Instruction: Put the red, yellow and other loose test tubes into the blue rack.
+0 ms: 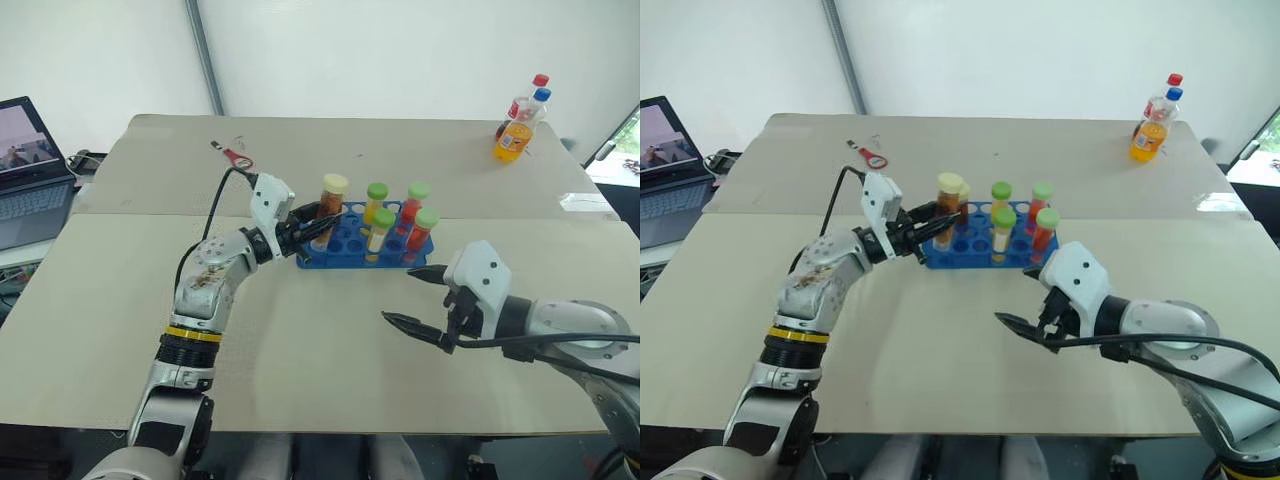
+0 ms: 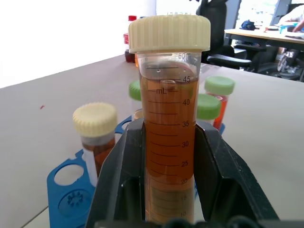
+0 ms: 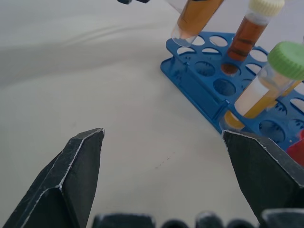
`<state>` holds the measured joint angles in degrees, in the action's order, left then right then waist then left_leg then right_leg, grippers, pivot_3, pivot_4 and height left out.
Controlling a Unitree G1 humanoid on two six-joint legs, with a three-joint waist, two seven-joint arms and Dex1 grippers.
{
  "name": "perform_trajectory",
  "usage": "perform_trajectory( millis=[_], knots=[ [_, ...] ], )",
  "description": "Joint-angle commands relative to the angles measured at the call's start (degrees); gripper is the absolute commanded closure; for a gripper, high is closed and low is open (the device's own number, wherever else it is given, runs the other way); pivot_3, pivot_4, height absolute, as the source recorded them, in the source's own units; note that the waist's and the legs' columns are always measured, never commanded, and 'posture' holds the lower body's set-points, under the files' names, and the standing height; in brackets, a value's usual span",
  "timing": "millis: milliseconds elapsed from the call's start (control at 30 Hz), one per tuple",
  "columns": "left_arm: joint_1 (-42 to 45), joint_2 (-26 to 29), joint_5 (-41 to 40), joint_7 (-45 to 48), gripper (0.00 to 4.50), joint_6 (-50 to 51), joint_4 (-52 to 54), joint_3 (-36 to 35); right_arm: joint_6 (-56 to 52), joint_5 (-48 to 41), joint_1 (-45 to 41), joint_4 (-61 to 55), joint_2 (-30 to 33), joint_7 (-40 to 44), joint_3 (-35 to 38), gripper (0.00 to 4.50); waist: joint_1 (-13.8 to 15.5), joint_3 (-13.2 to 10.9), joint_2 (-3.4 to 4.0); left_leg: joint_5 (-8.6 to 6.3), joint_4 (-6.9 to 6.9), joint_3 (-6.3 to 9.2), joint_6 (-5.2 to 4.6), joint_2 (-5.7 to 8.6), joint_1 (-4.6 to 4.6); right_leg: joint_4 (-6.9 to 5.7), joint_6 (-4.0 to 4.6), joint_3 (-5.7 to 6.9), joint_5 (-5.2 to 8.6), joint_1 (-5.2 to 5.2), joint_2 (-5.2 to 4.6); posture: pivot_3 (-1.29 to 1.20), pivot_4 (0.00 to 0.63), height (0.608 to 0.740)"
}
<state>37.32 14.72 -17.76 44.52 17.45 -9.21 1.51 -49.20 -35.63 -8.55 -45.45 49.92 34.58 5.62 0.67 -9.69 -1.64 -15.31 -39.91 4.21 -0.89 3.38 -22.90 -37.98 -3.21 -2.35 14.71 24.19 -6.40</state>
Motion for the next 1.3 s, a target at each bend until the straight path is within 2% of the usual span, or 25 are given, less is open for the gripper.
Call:
perform_trajectory(
  millis=[33, 233, 633, 1300],
  knots=[
    [1.54, -1.48, 0.62, 0.41, 3.63, -4.61, -2.47, 0.52, -0.28, -0.36, 0.06, -2.45, 0.14, -1.08, 2.23, 0.07, 0.0, 0.0, 0.0, 0.0, 0.0, 0.0, 0.0, 0.0, 0.0, 0.0, 0.0, 0.0, 0.0, 0.0, 0.0, 0.0, 0.15, 0.74],
    [2.48, -4.0, 2.18, 0.62, 3.63, -9.58, -8.28, 1.7, -2.27, -0.25, -0.1, -3.44, -0.04, -3.57, 2.04, 0.07, 0.01, 0.0, 0.0, 0.0, -0.02, 0.0, 0.0, 0.01, 0.0, 0.0, 0.0, 0.01, 0.0, -0.02, 0.0, 0.0, 0.15, 0.74],
    [5.78, -5.53, 4.81, -0.42, 3.63, -17.43, -16.36, 1.64, -5.63, -0.06, 0.58, -4.9, -0.55, -8.16, 2.23, 0.07, 0.0, 0.0, -0.01, 0.0, -0.01, 0.0, -0.01, 0.02, 0.01, 0.0, -0.01, 0.01, 0.0, -0.02, 0.0, 0.0, 0.15, 0.74],
    [3.04, -8.57, 7.24, -4.55, 3.63, -21.7, -19.95, 1.82, -6.17, -0.76, 1.01, -5.09, -1.17, -9.01, 2.67, 0.07, 0.02, 0.0, -0.01, 0.01, -0.01, 0.01, -0.02, 0.03, 0.02, 0.01, -0.02, 0.03, -0.01, -0.05, 0.0, 0.0, 0.15, 0.74]
  ],
)
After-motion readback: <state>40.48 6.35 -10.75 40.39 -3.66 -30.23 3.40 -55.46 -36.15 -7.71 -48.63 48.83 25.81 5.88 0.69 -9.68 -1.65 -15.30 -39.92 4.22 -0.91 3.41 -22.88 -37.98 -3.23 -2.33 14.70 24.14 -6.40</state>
